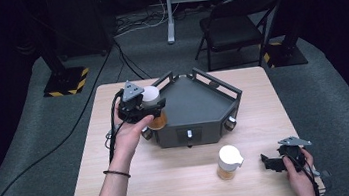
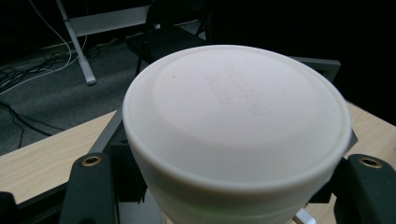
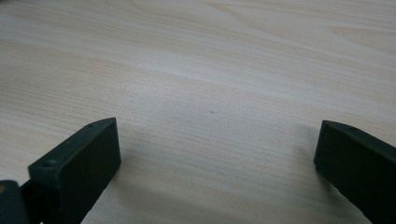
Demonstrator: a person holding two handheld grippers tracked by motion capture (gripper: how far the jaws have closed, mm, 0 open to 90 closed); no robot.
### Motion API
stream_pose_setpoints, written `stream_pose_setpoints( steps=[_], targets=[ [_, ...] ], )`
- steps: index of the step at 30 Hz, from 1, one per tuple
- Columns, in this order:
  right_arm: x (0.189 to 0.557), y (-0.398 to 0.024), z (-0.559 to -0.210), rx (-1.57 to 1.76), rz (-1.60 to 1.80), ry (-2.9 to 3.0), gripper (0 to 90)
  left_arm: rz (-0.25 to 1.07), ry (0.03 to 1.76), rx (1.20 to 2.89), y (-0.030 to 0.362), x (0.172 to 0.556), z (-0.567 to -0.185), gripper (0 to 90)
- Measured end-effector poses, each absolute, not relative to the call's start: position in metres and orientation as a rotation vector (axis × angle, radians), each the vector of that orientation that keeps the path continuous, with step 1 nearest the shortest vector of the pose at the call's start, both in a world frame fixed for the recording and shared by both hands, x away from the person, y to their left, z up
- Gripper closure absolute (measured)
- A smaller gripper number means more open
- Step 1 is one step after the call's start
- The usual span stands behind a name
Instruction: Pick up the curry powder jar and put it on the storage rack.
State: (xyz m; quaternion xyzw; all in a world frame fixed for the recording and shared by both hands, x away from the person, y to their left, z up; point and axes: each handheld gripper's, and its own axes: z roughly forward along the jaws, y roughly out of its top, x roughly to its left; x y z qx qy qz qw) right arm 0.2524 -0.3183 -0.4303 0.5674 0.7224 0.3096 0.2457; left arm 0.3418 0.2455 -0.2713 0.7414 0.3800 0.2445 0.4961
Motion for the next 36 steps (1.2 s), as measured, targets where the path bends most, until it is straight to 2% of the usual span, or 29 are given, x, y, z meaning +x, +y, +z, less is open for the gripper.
stream_pose_setpoints(
  steps=[19,30,36],
  targets=[
    [0.253,-0.319,-0.43,1.546,0.846,1.973,0.0,0.593,1.011,1.819,0.221,0.377,-0.282,33.4],
    [0.253,-0.319,-0.43,1.545,0.846,1.974,0.0,0.568,1.031,1.805,0.217,0.38,-0.284,32.1],
    [0.253,-0.319,-0.43,1.545,0.847,1.974,0.0,0.522,1.024,1.792,0.224,0.379,-0.278,17.7]
  ],
)
